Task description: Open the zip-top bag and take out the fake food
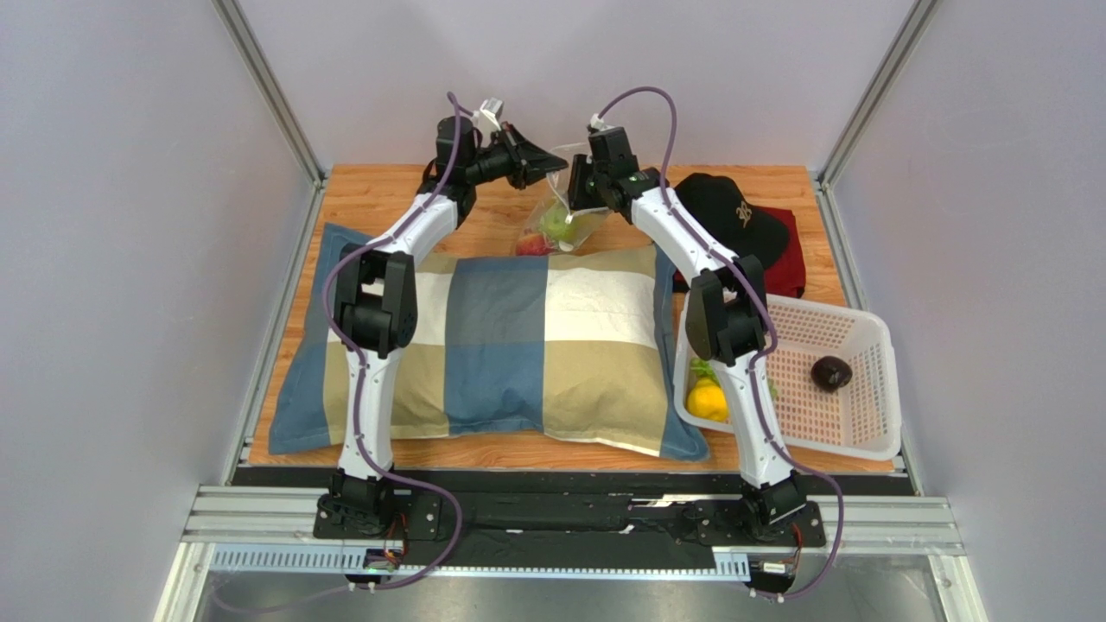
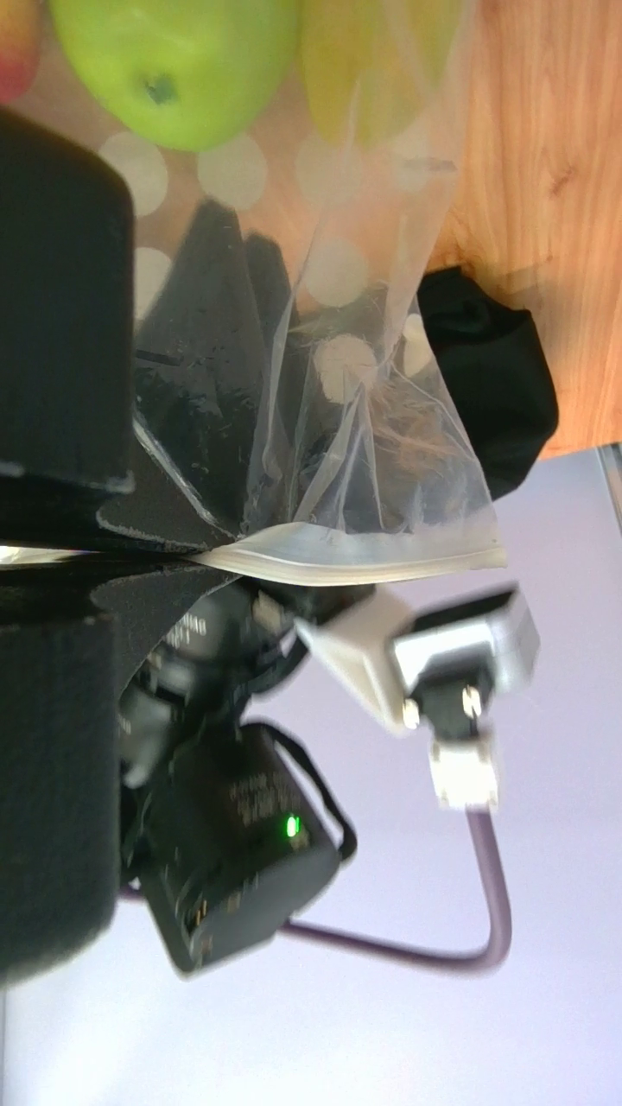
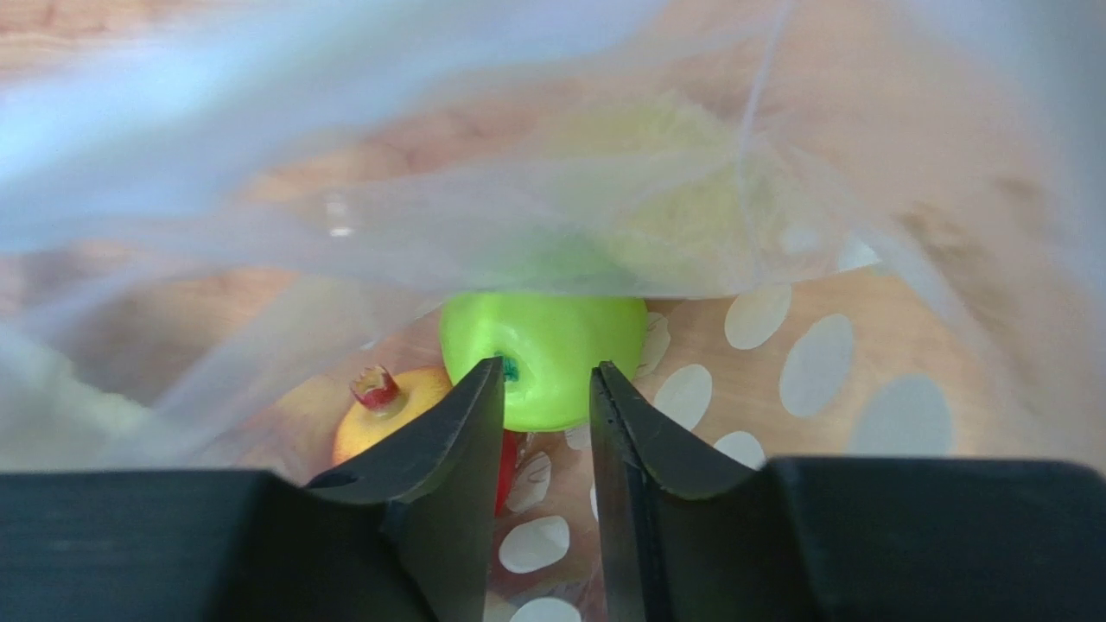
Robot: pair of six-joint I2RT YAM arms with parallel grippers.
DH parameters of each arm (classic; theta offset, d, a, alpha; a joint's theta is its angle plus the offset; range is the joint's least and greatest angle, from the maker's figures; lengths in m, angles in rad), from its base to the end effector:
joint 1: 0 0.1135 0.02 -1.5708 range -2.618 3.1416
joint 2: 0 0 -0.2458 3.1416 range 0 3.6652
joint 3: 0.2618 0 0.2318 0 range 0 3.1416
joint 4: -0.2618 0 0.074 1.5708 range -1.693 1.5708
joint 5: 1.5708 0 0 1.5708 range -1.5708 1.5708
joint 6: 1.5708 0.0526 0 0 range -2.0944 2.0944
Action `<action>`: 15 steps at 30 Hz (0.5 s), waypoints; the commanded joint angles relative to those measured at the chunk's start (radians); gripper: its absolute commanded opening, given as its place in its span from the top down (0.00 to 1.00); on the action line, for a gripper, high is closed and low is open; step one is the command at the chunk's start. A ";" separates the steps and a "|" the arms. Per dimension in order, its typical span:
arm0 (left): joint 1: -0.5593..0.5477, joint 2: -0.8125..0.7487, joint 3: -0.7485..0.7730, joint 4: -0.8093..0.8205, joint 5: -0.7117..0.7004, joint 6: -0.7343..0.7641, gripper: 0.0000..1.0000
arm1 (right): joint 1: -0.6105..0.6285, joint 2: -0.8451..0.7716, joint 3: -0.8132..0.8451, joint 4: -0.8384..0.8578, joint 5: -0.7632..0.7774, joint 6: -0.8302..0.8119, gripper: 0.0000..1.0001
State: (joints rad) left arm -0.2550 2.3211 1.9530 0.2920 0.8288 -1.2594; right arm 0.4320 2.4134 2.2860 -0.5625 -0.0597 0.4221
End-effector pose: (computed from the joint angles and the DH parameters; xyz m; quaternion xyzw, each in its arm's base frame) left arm 0.5005 -0.1705 0.2604 -0.0833 0.7202 -0.6420 0.2493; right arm 0.4807 0.2251 0.2276 -0.0172 0.9041 0.2011 0.3767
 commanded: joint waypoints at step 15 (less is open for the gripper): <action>-0.013 0.026 0.034 0.061 0.001 -0.020 1.00 | -0.001 0.136 0.010 0.136 -0.175 0.040 0.16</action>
State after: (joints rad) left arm -0.2584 2.3486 1.9686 0.3000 0.8204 -1.2747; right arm 0.4202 2.5088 2.2841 -0.4866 -0.2062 0.4301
